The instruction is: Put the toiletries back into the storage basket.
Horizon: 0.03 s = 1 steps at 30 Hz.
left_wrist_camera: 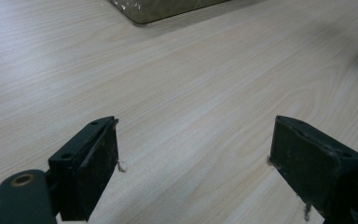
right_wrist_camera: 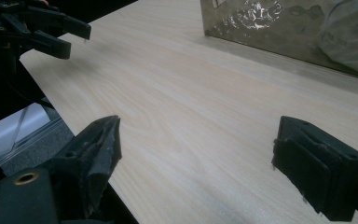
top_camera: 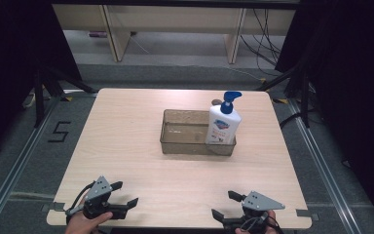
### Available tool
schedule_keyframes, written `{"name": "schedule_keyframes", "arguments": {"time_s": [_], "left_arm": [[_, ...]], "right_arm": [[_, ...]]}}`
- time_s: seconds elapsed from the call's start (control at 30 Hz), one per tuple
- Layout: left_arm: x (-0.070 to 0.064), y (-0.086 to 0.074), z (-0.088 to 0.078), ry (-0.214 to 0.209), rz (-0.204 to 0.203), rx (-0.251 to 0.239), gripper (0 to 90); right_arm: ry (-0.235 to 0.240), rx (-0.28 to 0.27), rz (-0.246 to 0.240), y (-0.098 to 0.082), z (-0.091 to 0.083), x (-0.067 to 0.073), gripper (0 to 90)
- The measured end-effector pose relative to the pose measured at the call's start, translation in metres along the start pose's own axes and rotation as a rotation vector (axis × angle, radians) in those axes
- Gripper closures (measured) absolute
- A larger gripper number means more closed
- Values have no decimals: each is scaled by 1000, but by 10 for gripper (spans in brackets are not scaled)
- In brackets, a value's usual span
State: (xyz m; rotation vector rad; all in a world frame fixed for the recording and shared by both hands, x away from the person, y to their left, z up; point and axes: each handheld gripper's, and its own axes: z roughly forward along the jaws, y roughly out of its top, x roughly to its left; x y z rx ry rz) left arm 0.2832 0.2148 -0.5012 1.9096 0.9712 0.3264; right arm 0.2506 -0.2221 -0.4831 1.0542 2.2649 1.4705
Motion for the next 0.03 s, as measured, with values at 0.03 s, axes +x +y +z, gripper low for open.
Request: {"name": "schedule_keyframes", "arguments": {"time_s": [0.03], "left_arm": [[0, 0, 0, -2, 0, -3, 147]], "right_arm": [[3, -1, 2, 0, 0, 0, 154]]}}
